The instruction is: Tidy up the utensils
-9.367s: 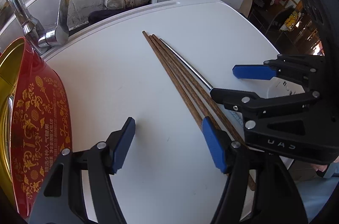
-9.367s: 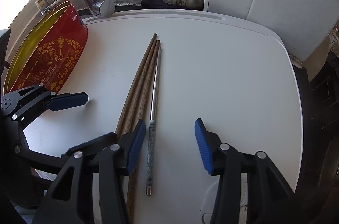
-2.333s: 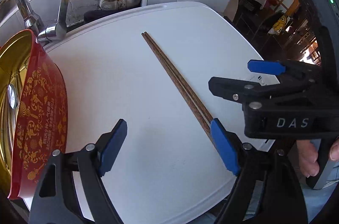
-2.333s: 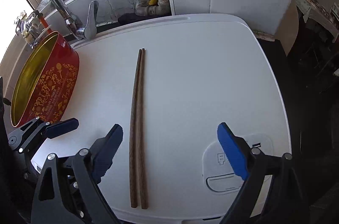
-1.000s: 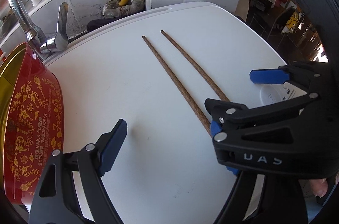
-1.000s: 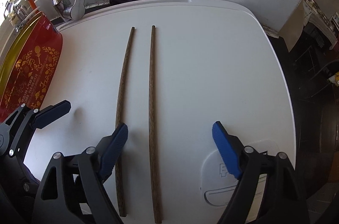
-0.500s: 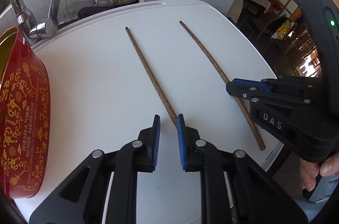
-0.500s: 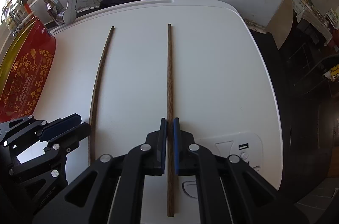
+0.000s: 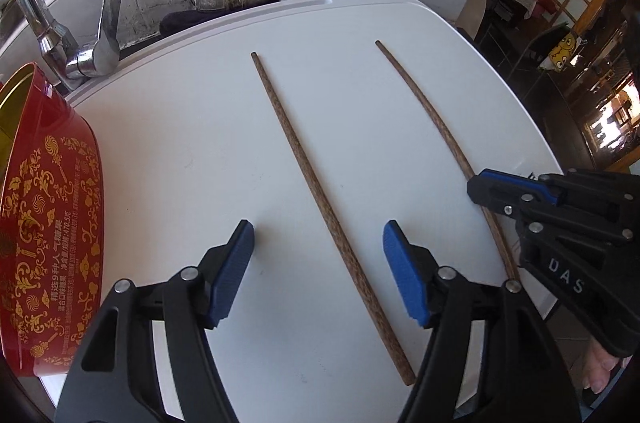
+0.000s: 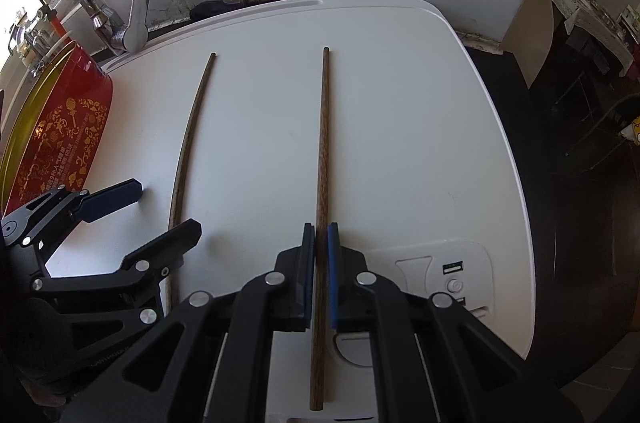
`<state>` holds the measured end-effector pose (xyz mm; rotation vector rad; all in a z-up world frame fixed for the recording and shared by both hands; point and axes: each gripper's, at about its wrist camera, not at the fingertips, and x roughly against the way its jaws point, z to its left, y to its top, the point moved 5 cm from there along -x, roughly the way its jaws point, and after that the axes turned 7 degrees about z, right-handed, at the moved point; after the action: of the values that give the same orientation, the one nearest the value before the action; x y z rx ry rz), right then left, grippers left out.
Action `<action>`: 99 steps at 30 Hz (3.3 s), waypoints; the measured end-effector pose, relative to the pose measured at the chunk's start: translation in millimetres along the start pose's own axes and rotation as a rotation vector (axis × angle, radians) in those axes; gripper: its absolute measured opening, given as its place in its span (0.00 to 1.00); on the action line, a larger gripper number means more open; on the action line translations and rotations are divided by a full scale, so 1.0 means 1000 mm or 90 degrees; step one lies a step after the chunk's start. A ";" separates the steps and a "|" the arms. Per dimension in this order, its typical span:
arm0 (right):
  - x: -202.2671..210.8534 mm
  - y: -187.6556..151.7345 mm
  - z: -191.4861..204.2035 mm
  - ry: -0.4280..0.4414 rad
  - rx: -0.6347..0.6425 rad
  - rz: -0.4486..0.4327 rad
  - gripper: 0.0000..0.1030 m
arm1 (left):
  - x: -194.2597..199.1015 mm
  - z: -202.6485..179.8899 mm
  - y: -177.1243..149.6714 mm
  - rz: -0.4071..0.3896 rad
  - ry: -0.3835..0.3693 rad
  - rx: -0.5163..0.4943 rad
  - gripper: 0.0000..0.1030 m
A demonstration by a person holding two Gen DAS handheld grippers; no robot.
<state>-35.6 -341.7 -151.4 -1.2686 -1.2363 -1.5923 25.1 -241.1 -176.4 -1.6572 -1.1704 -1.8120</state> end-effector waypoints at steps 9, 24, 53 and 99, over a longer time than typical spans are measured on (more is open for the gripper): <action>-0.001 -0.002 -0.003 0.014 0.001 -0.007 0.06 | 0.007 0.013 -0.001 0.007 -0.011 0.039 0.06; 0.072 0.009 0.058 0.131 0.070 -0.130 0.07 | 0.133 0.073 -0.027 -0.132 -0.016 0.125 0.06; 0.068 0.086 0.316 0.270 0.210 0.001 0.07 | 0.166 0.291 -0.070 -0.083 -0.039 0.314 0.06; 0.012 0.094 0.327 0.172 0.159 0.043 0.54 | 0.106 0.306 -0.068 -0.028 0.009 0.235 0.68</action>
<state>133.8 -50.5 -102.9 -0.8976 -1.1647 -1.4540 134.7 64.7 -115.3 -1.4126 -1.4432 -1.5145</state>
